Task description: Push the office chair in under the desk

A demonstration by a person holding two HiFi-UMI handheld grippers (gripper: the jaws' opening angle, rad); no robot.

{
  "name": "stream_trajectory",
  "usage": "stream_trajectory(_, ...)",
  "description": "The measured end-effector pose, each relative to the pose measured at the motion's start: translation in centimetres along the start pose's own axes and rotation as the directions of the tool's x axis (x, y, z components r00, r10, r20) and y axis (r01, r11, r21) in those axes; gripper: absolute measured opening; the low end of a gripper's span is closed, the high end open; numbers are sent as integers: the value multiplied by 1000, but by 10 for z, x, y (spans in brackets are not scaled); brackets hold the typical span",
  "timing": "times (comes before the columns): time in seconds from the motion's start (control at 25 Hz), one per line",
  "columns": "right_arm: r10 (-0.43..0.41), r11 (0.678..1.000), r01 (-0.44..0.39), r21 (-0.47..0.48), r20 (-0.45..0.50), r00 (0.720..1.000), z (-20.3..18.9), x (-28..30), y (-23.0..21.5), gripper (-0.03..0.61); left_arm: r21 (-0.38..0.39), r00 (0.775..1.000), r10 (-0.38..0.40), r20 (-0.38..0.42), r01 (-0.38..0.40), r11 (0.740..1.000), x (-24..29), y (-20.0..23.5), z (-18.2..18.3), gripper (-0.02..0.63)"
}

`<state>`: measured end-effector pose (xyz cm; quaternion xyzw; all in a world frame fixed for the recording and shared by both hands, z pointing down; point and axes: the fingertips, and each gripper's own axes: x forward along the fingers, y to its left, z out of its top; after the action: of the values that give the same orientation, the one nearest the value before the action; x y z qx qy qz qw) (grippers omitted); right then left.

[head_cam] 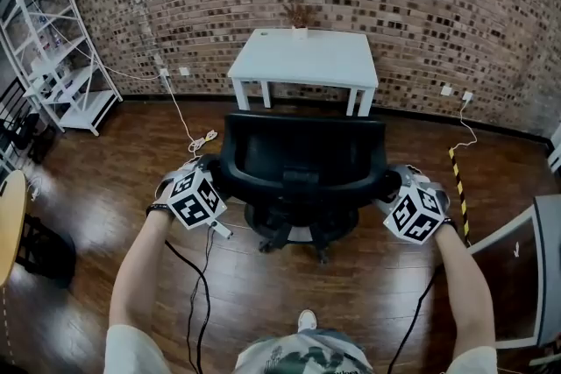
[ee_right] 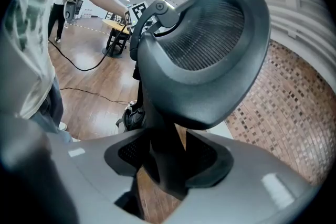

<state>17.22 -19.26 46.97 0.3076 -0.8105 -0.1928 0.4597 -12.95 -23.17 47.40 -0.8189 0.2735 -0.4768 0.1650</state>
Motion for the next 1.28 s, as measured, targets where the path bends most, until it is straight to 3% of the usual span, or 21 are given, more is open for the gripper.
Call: stream_trajectory(1.28, 0, 1000, 0, 1, -2, 1000, -29, 105, -134, 219, -5, 998, 54, 41, -54, 999, 108, 118, 23, 267)
